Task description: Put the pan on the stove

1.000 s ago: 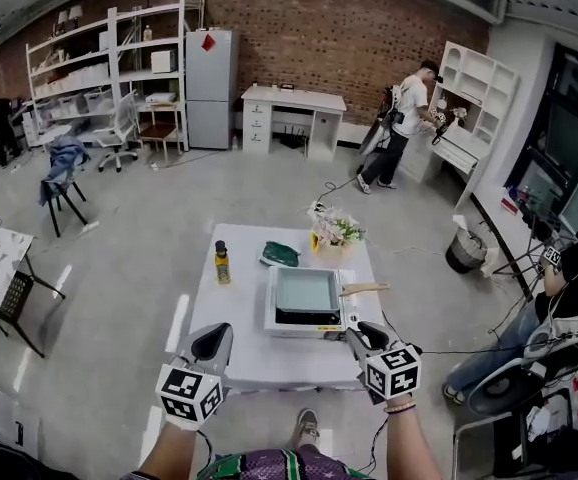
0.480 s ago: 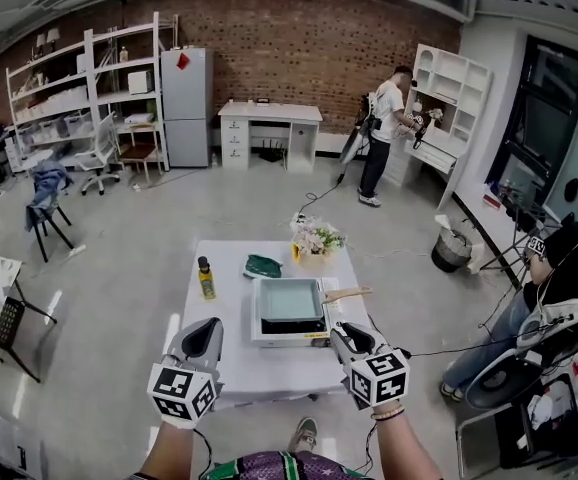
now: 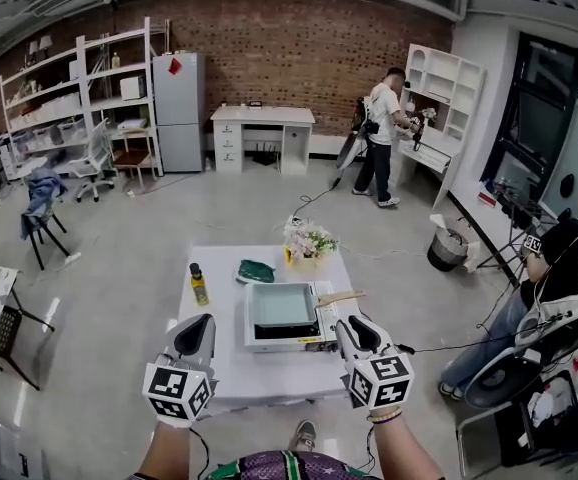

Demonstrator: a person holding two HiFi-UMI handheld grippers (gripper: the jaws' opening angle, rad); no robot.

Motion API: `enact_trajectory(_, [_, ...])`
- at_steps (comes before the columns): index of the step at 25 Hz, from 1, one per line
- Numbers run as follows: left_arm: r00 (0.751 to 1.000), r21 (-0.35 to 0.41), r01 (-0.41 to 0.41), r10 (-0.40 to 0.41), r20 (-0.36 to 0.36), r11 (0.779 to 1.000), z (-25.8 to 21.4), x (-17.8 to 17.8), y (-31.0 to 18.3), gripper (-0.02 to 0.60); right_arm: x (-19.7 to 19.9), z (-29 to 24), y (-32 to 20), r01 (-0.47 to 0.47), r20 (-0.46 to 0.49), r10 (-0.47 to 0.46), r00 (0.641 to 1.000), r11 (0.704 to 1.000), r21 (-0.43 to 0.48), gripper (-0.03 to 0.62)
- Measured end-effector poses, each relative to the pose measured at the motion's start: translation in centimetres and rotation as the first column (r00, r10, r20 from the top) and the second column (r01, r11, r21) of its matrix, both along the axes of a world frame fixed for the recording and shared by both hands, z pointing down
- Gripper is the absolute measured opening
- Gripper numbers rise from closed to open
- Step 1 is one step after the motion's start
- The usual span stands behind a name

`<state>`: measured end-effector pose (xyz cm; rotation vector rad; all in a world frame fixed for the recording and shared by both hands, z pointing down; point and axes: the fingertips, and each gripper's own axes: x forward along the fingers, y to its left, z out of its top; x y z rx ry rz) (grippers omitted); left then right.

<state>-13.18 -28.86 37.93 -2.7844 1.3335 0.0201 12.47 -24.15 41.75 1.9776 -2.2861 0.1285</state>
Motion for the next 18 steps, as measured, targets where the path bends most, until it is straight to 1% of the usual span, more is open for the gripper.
enact_trajectory(4, [1.0,-0.002,-0.016,0.016,-0.022,1.0,-0.4,0.8,-0.2,0.018,0.8,-1.1,0.4,-0.023,-0.004,0.023,1.0,0.999,0.029,0.087])
enact_trajectory(7, [0.999,-0.009,-0.023,0.023,-0.042,1.0,-0.6,0.7,-0.3,0.018,0.8,-1.9,0.5,-0.024,0.005,0.024,1.0,0.999,0.049,0.08])
enact_trajectory(13, [0.999,0.002,-0.019,0.019,-0.039,1.0,-0.9,0.6,-0.4,0.018,0.6,-2.5,0.5,-0.025,0.0,0.025,1.0,0.998,0.063,0.072])
enact_trajectory(18, [0.999,0.008,-0.009,0.009,-0.035,1.0,-1.0,0.1,-0.5,0.018,0.6,-2.7,0.2,-0.023,0.026,0.022,0.999,0.997,0.071,0.058])
